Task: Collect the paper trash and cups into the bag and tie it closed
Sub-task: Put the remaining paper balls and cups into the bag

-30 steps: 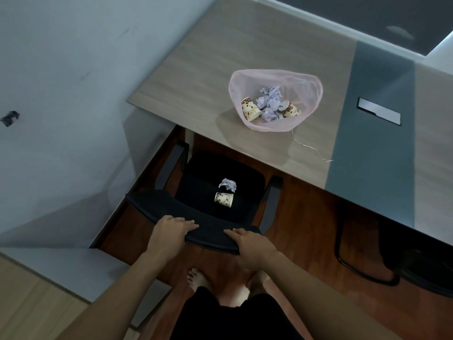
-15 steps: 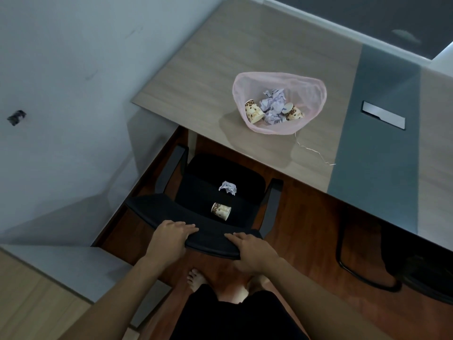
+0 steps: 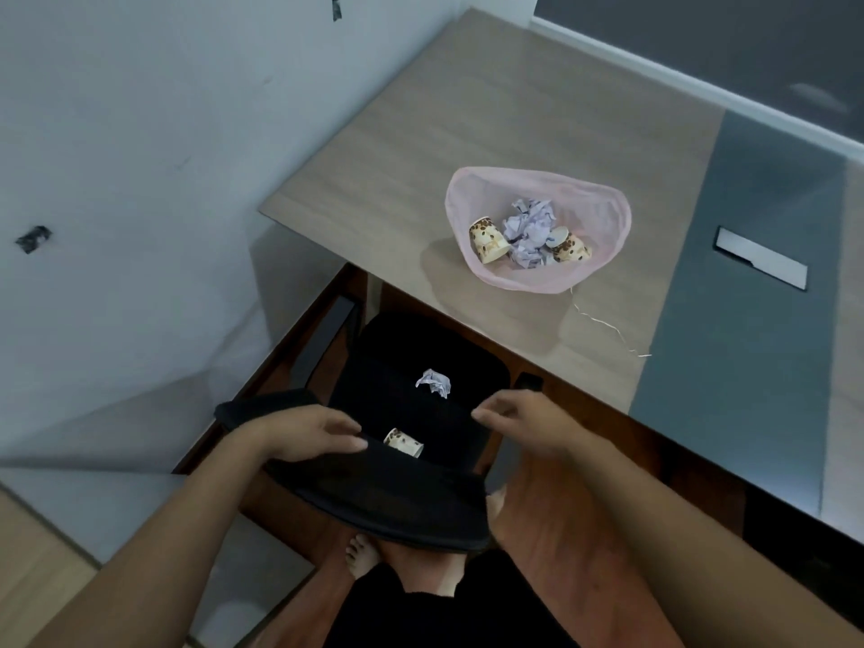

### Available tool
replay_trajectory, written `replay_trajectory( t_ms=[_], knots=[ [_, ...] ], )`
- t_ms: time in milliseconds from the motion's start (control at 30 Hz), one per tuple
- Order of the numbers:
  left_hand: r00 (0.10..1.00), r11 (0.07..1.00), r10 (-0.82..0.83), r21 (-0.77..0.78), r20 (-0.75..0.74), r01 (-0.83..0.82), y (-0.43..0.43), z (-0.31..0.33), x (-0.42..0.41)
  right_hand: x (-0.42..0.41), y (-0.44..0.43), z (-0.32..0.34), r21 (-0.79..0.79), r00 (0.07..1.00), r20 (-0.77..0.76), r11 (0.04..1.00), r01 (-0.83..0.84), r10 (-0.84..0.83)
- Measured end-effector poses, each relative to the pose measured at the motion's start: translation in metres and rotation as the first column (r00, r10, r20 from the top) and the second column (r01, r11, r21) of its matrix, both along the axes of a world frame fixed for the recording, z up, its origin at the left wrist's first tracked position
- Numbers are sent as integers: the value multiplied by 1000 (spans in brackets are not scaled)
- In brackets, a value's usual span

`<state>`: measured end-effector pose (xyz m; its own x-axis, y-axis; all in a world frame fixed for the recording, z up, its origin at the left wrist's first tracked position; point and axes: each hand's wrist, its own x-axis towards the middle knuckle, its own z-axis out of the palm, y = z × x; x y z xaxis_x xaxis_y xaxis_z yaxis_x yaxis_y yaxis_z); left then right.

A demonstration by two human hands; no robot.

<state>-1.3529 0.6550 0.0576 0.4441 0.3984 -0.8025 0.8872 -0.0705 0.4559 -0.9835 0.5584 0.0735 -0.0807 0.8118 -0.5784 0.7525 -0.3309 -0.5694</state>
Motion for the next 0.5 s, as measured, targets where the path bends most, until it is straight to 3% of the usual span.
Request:
replay_trajectory(
  t_ms=[167, 267, 367, 433, 500],
  knots=[
    [896, 901, 424, 42, 131, -432, 26, 4, 45, 75, 75, 32, 422, 983, 68, 898, 127, -171],
    [769, 798, 592, -46, 240, -600, 48, 10, 89, 111, 124, 57, 697, 980, 59, 710, 96, -189],
    [632, 684, 708, -81, 316, -725, 76, 9, 150, 141, 169, 73, 838, 954, 201, 544, -50, -221],
    [528, 584, 780, -86, 336, -807, 95, 5, 194, 154, 192, 75, 805, 890, 316, 589, -69, -328],
    [431, 484, 839, -95, 332, -870, 114, 5, 237, 166, 210, 72, 713, 835, 409, 700, -40, -369]
  ],
)
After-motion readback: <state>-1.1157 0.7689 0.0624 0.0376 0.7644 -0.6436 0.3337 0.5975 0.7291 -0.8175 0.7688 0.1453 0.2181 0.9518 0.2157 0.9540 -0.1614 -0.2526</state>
